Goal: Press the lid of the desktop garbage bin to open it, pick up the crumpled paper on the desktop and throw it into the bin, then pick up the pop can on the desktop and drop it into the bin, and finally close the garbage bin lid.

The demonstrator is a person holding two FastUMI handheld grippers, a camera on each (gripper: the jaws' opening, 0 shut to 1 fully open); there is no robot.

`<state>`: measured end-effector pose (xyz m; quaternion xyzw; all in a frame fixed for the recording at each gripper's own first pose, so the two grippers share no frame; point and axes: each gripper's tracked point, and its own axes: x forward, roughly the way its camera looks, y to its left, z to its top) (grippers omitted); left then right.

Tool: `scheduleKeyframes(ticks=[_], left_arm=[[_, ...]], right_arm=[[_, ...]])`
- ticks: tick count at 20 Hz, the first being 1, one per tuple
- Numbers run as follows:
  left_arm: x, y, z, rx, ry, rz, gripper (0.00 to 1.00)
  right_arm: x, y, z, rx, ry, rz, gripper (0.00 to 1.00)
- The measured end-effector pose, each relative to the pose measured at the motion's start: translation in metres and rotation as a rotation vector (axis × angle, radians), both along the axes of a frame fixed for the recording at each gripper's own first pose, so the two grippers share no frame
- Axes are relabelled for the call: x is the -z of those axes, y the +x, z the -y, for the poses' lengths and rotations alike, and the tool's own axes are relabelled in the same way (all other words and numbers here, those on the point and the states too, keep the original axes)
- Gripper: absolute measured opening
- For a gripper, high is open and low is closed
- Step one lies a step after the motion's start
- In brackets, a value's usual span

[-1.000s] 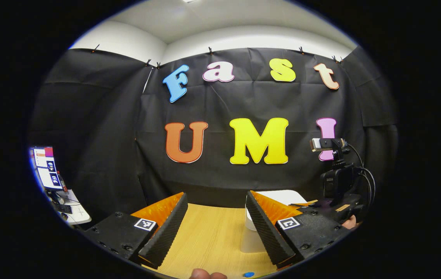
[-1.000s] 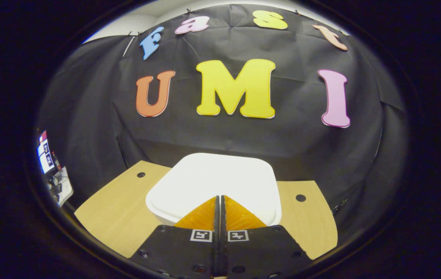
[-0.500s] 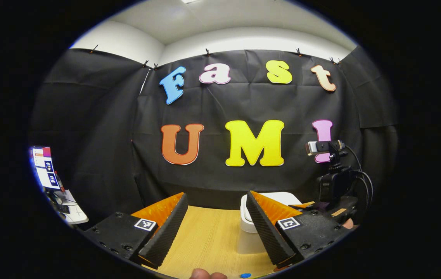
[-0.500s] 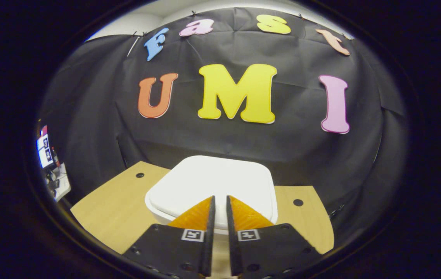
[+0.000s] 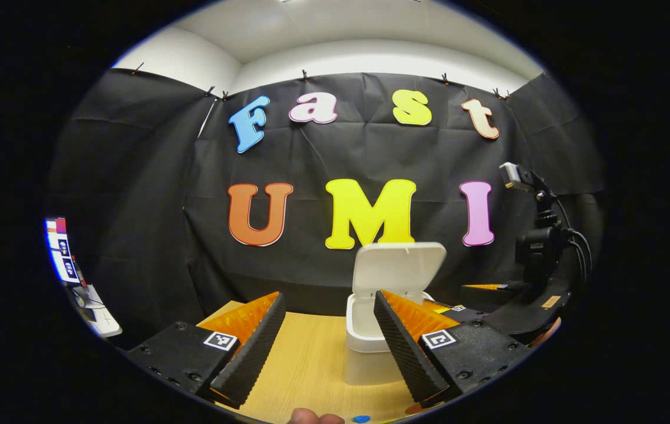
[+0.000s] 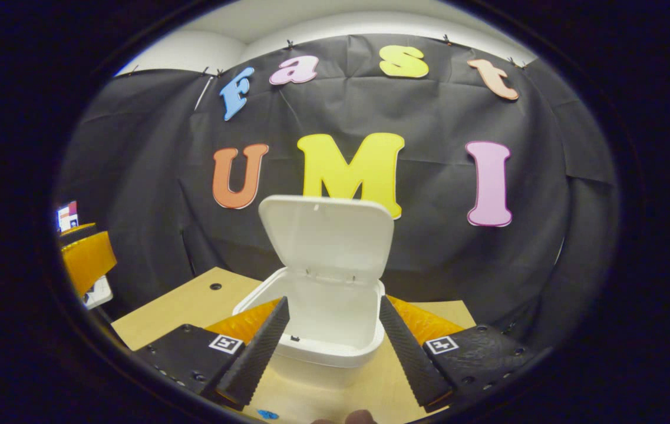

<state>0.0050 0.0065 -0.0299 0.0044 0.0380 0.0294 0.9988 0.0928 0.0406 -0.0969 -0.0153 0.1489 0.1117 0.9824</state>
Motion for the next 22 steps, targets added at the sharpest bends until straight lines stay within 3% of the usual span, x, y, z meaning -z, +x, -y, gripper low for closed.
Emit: scheduleKeyframes(ticks=[14, 22], left_arm=[[0.033, 0.0, 0.021, 0.07, -0.002, -0.077, 0.98], [0.091, -0.012, 0.03, 0.109, -0.02, -0.206, 0.98]], right_arm=[[-0.006, -0.054, 0.051, 0.096, 0.031, 0.038, 0.96], [0.017, -0.079, 0.06, 0.116, 0.016, -0.005, 0.96]])
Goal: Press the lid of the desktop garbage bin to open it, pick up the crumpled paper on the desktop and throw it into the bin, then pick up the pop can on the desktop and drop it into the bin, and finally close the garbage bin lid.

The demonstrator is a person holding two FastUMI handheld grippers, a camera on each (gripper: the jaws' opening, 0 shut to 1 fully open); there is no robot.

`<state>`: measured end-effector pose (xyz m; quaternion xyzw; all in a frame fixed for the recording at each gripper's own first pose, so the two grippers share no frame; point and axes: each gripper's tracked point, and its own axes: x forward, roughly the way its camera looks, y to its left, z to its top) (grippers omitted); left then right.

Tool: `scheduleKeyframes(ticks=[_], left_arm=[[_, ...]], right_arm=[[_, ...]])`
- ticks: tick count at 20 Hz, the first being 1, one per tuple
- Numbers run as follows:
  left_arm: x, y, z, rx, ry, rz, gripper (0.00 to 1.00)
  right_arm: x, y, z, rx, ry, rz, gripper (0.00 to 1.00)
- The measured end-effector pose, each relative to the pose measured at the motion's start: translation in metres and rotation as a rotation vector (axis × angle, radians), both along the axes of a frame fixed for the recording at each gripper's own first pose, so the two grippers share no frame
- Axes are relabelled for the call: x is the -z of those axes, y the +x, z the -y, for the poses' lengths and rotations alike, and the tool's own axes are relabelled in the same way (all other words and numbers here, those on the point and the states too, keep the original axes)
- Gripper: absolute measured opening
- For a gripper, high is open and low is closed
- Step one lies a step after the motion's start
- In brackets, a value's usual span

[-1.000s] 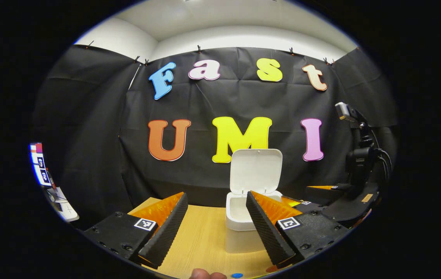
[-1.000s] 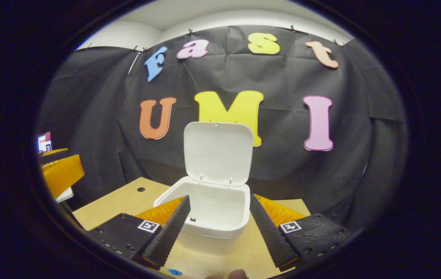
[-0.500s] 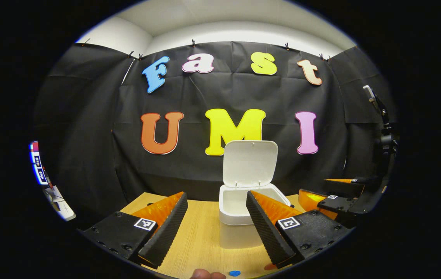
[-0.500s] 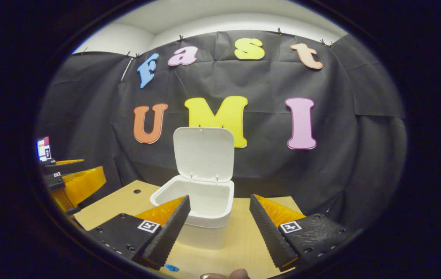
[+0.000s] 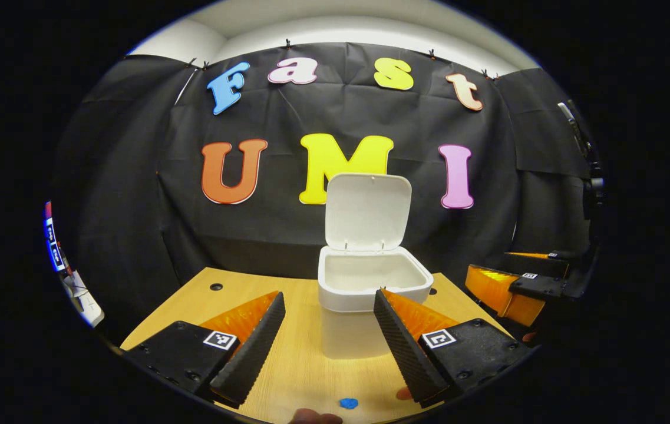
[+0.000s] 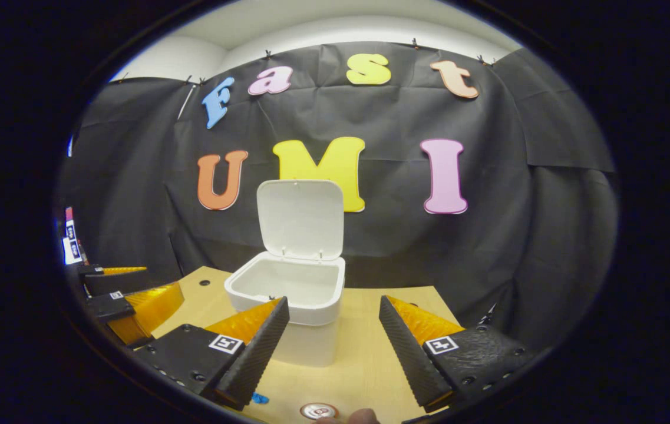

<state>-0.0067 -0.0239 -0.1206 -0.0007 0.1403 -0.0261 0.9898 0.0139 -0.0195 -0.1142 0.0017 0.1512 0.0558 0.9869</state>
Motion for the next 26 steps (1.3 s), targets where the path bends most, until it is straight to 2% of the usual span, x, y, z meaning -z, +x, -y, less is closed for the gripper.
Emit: scheduleKeyframes(ticks=[8, 19, 26], left_arm=[[0.08, -0.023, 0.004, 0.019, -0.034, -0.192, 0.98], [0.19, -0.075, 0.028, 0.071, -0.063, -0.442, 0.99], [0.247, -0.087, 0.032, 0.076, -0.059, -0.559, 0.99]], right_arm=[[0.033, -0.023, 0.011, 0.025, -0.018, -0.073, 0.98], [0.089, -0.067, 0.028, 0.071, -0.093, -0.213, 0.98], [0.1, -0.085, 0.045, 0.111, -0.128, -0.249, 0.96]])
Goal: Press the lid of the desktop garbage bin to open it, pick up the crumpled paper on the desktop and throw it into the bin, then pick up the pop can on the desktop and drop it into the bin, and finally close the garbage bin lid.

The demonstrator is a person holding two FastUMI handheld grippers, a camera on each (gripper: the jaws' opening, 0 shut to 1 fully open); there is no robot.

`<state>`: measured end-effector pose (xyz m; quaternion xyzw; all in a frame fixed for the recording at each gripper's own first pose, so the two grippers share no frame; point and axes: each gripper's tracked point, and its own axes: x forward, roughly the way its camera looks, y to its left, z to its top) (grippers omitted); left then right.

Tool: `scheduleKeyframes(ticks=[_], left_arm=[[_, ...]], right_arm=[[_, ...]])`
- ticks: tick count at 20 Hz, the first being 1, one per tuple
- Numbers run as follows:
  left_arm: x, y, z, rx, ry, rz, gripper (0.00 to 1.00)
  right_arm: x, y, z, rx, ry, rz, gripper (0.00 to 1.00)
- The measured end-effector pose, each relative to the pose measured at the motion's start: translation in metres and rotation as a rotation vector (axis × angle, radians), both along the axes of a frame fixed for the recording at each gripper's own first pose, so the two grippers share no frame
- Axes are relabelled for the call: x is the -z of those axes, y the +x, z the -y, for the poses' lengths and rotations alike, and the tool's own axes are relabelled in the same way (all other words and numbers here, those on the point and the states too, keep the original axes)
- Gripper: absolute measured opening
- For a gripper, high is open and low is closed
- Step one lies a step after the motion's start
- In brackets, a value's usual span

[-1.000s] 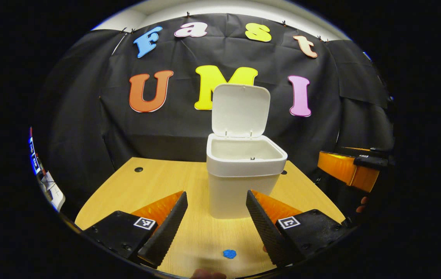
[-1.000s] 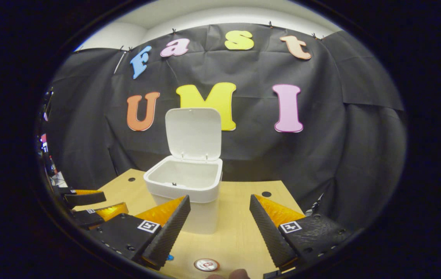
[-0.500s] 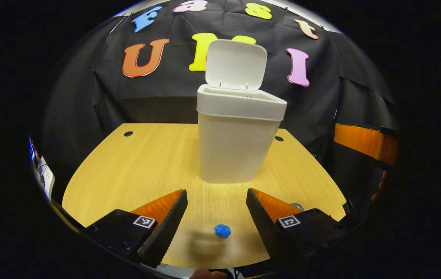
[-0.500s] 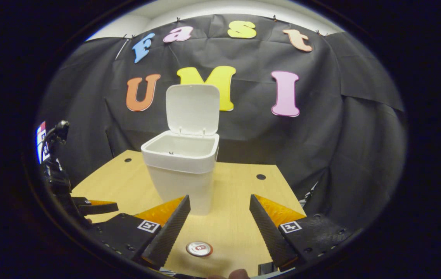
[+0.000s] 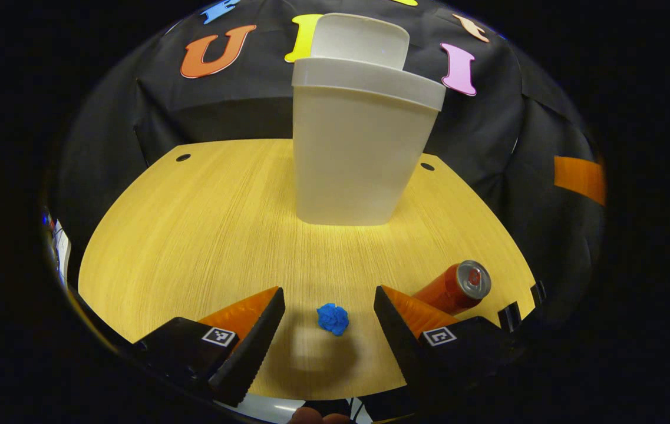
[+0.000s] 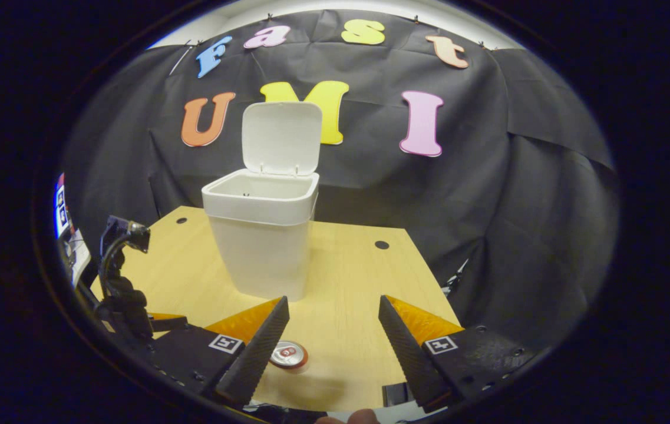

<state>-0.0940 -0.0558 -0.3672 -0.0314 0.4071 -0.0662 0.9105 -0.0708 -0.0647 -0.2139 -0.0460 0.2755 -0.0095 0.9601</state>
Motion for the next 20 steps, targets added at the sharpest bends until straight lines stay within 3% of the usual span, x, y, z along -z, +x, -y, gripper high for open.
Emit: scheduleKeyframes(ticks=[9, 15, 17, 18, 19, 20], left_arm=[[0.046, -0.014, 0.0, -0.035, 0.024, -0.123, 0.99], [0.06, -0.01, -0.001, -0.013, 0.048, -0.145, 0.86], [0.063, -0.016, 0.0, -0.006, 0.054, -0.158, 0.77], [0.064, -0.017, 0.001, 0.001, 0.055, -0.167, 0.78], [0.064, -0.018, 0.002, 0.008, 0.056, -0.173, 0.7], [0.064, -0.018, 0.002, 0.012, 0.062, -0.178, 0.72]], right_arm=[[0.008, -0.012, 0.01, 0.023, -0.031, -0.036, 0.96], [0.016, -0.022, 0.022, 0.054, -0.041, -0.065, 0.96], [0.017, -0.025, 0.025, 0.065, -0.049, -0.072, 0.96], [0.019, -0.026, 0.026, 0.068, -0.049, -0.073, 0.96], [0.019, -0.026, 0.026, 0.071, -0.048, -0.075, 0.96], [0.02, -0.03, 0.027, 0.073, -0.047, -0.077, 0.96]])
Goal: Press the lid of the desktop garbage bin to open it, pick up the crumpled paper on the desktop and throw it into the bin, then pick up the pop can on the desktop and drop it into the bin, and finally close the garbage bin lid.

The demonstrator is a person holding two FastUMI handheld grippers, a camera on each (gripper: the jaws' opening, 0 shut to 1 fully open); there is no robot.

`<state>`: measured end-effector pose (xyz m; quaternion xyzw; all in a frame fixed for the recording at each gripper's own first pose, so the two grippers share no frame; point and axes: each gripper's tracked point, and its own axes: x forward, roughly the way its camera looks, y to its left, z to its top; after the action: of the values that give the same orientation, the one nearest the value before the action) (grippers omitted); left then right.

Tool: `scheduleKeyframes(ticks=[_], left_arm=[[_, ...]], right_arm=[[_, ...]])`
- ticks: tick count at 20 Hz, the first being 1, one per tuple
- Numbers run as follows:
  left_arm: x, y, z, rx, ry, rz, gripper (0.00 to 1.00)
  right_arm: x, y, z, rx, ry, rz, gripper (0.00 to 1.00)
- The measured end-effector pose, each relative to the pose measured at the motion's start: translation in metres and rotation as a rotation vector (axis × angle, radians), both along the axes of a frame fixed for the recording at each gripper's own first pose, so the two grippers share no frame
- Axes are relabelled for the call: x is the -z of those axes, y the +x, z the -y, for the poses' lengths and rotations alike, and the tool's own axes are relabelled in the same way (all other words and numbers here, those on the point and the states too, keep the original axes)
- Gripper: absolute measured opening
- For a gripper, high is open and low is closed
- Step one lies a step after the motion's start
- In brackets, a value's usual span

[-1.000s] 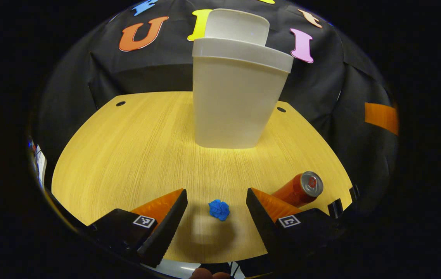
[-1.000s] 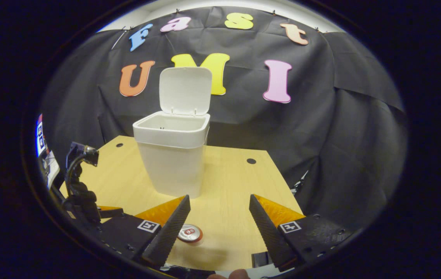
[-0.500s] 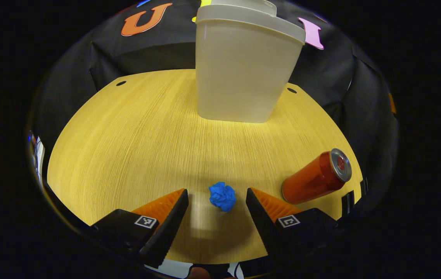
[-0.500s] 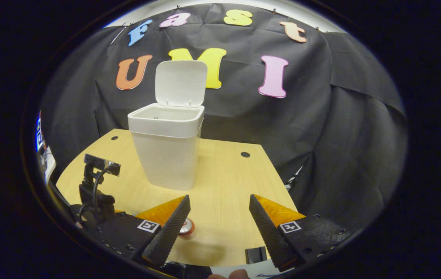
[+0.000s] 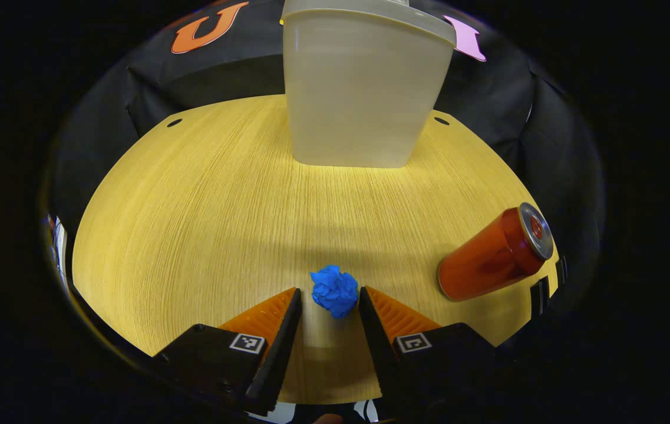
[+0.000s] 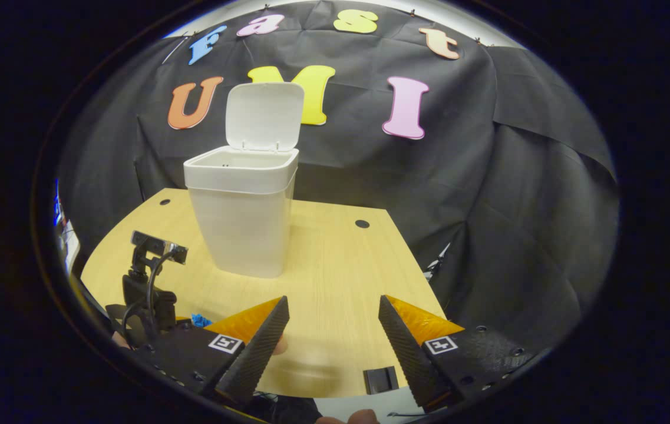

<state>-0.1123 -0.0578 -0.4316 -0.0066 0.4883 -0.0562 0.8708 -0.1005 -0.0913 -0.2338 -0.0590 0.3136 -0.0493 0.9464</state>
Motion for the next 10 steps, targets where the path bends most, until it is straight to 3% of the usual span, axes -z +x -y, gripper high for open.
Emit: scheduleKeyframes(ticks=[3, 4, 8, 10], left_arm=[[-0.007, 0.008, -0.001, 0.017, 0.019, 0.017, 0.55], [-0.01, 0.011, 0.0, 0.019, 0.021, 0.021, 0.46], [-0.035, 0.03, 0.008, 0.034, -0.001, 0.045, 0.3], [-0.06, 0.046, 0.014, 0.046, -0.012, 0.082, 0.27]], right_arm=[[0.0, -0.004, -0.001, 0.003, -0.001, -0.002, 0.96], [0.0, -0.005, -0.002, 0.003, 0.0, -0.003, 0.96], [0.004, -0.013, -0.008, -0.004, 0.014, -0.015, 0.96], [0.008, -0.017, -0.014, -0.009, 0.029, -0.026, 0.96]])
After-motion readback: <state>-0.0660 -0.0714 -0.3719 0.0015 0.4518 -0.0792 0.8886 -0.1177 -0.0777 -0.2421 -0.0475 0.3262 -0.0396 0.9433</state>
